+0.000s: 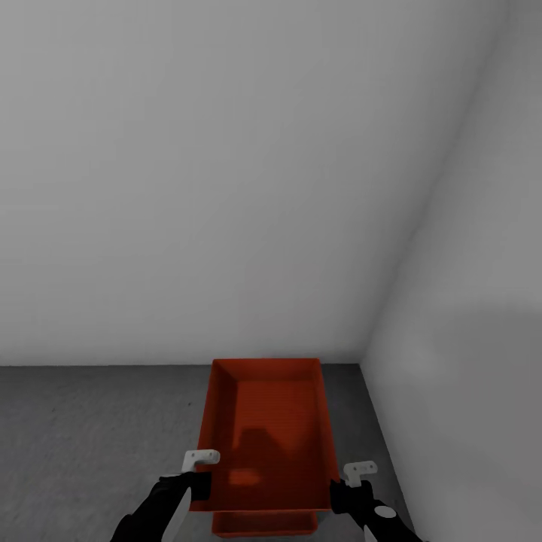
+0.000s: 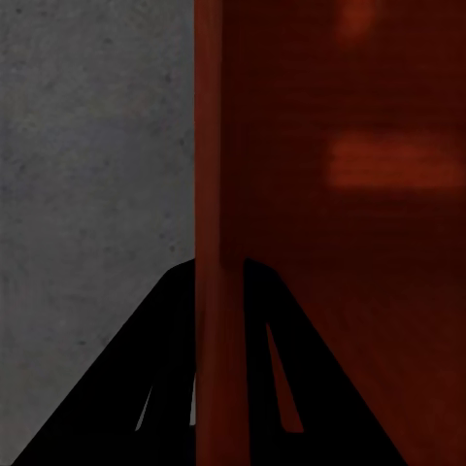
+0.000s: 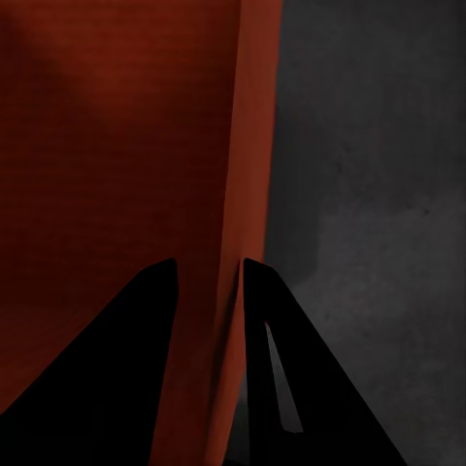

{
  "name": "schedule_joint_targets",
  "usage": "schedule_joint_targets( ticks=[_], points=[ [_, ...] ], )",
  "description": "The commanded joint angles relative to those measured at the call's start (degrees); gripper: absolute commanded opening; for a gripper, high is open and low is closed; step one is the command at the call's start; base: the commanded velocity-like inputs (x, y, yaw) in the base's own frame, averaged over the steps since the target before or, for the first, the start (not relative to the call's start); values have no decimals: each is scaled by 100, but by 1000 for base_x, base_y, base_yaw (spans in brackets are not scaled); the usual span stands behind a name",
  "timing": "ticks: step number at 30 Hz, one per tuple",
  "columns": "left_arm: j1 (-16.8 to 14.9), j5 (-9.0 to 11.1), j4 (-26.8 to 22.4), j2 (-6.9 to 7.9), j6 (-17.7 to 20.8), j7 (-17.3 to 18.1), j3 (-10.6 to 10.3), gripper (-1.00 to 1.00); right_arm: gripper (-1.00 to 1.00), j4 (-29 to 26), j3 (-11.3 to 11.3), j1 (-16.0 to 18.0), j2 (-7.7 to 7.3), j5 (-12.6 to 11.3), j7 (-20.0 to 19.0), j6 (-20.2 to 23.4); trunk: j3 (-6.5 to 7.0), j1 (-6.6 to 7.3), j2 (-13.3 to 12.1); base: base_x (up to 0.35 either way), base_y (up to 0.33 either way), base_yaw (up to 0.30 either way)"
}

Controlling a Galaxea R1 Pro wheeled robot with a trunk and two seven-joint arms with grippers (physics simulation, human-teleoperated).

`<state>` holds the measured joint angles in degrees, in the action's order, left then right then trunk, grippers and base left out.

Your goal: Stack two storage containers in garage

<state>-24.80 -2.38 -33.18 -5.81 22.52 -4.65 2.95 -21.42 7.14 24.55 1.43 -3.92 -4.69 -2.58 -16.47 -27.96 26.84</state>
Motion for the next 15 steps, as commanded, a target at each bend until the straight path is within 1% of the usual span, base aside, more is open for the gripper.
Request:
schedule_joint_targets(
  ticks=[1, 15],
  points=[
    [-8, -44, -13, -9, 50, -36, 127, -100, -100, -12, 332, -3, -3, -13, -15, -23, -9, -2, 9, -5, 0, 0],
    [-8, -44, -13, -8, 51, -36, 127, -100, -100, -12, 333, -3, -3, -13, -15, -24, -9, -2, 9, 0, 0, 0]
  ],
)
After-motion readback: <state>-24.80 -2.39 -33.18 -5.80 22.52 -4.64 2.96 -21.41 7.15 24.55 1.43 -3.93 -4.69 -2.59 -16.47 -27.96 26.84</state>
